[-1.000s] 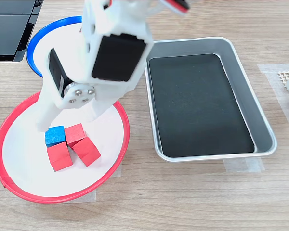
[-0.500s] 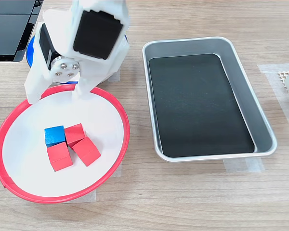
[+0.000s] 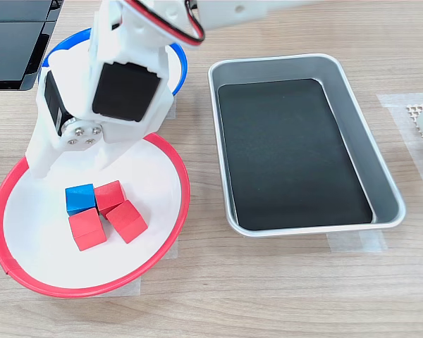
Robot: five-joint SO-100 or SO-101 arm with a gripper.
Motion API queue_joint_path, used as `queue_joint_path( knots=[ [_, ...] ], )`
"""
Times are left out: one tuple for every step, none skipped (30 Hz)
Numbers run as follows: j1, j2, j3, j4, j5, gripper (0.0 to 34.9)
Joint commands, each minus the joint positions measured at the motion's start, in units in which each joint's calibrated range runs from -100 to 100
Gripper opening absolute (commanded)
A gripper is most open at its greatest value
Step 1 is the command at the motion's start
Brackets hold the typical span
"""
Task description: Relocate any misplaced blocks to their matching dishes.
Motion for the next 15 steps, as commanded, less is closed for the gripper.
queue_joint_path(
  knots=[
    [-0.5,0.4,-3.5,-0.5,-0.2,17.7],
    [-0.7,0.8,-3.8,-0.5,-0.2,17.8],
    [-0.8,1.2,-4.1,-0.4,-0.2,17.8],
    [-1.0,1.6,-4.5,-0.2,-0.2,18.0],
    [-1.3,1.9,-4.9,0.0,-0.2,18.4],
    [-1.5,2.2,-5.4,0.4,-0.1,18.5],
    [-1.6,2.5,-5.8,0.7,-0.1,18.4],
    [-1.8,2.8,-6.0,0.9,-0.1,18.4],
    [-1.9,3.0,-6.4,1.1,-0.2,18.4],
    [-2.2,3.3,-6.7,1.2,-0.2,18.3],
    [-2.3,3.6,-6.8,1.2,-0.3,18.2],
    [-2.5,3.8,-6.9,1.2,-0.3,18.2],
    [-2.7,3.9,-6.9,1.2,-0.3,18.1],
    [-2.8,4.1,-6.9,1.3,-0.3,17.9],
    [-2.9,4.1,-6.9,1.4,-0.3,17.8]
  ],
)
